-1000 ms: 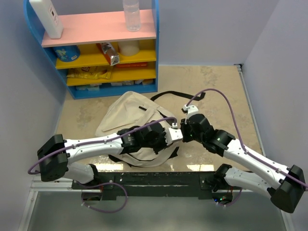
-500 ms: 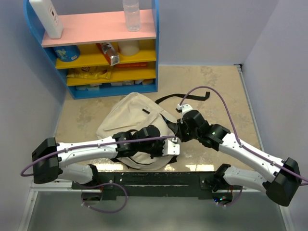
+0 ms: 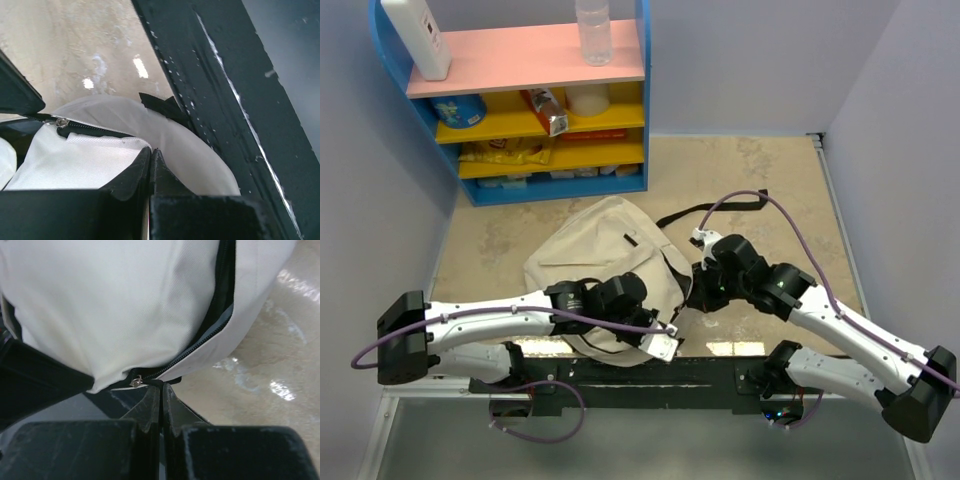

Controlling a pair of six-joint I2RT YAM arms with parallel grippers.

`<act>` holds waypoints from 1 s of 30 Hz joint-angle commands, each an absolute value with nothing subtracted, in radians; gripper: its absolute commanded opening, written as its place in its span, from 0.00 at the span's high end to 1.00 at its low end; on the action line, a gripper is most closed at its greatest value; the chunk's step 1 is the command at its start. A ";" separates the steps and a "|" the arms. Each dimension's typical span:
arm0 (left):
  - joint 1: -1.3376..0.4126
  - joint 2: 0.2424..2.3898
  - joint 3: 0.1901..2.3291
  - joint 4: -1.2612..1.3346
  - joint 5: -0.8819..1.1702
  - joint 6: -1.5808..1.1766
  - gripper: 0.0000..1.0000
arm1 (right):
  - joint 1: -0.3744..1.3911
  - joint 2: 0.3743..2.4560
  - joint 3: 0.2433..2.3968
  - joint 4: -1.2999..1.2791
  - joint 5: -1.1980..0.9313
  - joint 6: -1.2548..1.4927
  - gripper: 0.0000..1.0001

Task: Pack the student bag
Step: Zip the student bag at the center of the board.

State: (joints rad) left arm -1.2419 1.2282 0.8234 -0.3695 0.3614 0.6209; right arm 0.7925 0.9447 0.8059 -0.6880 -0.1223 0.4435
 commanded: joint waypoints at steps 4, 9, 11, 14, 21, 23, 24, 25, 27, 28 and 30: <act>-1.278 1.186 0.773 -0.771 0.447 0.894 1.00 | 0.787 0.885 0.795 -0.643 -0.251 0.532 1.00; -1.226 1.181 0.716 -0.885 0.338 1.015 1.00 | 0.818 0.914 0.732 -0.555 -0.276 0.564 1.00; -1.180 1.210 0.738 -1.009 0.337 1.054 1.00 | 0.848 0.940 0.736 -0.534 -0.273 0.566 1.00; -1.132 1.194 0.764 -1.089 0.342 1.074 1.00 | 0.893 0.982 0.745 -0.509 -0.276 0.566 1.00; -1.132 1.117 0.964 -0.956 0.440 0.905 1.00 | 0.931 1.011 0.807 -0.586 -0.226 0.532 1.00; -1.131 1.129 1.027 -0.930 0.462 0.824 0.82 | 0.933 1.005 0.818 -0.607 -0.230 0.529 1.00; -1.131 1.146 1.049 -0.920 0.495 0.802 0.69 | 0.933 0.997 0.815 -0.609 -0.235 0.532 1.00; -1.132 1.157 1.064 -0.916 0.515 0.784 0.50 | 0.934 0.993 0.810 -0.604 -0.235 0.540 1.00; -1.135 1.181 1.091 -0.873 0.557 0.717 0.35 | 0.936 0.988 0.799 -0.595 -0.238 0.549 1.00; -1.135 1.187 1.092 -0.858 0.567 0.697 0.27 | 0.940 0.988 0.792 -0.586 -0.239 0.555 1.00; -1.141 1.193 1.068 -0.800 0.578 0.655 0.21 | 0.945 0.988 0.785 -0.581 -0.239 0.558 1.00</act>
